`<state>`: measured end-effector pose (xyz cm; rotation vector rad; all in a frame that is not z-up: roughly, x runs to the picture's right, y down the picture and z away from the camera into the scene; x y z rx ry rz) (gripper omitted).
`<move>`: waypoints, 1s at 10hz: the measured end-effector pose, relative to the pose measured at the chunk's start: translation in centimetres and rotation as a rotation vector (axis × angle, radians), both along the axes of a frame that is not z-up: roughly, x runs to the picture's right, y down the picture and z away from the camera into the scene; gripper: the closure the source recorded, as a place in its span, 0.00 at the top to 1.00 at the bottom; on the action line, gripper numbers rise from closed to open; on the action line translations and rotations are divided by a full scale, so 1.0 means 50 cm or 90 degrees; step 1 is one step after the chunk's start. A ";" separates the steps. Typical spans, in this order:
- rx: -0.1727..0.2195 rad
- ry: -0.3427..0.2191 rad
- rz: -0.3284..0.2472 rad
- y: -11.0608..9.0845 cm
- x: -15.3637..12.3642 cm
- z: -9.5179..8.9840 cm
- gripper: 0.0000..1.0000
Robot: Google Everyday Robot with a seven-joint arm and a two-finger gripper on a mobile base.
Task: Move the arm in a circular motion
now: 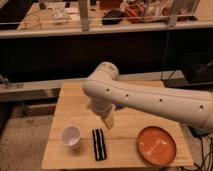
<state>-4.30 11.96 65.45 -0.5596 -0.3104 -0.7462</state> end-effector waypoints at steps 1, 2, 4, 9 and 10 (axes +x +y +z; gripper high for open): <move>0.002 0.002 0.001 -0.022 -0.014 0.017 0.80; 0.003 0.002 0.006 -0.054 -0.024 0.044 0.80; -0.005 0.014 0.038 -0.133 -0.014 0.119 0.80; -0.050 0.088 0.145 -0.231 0.175 0.282 0.80; -0.063 0.107 0.168 -0.227 0.234 0.311 0.80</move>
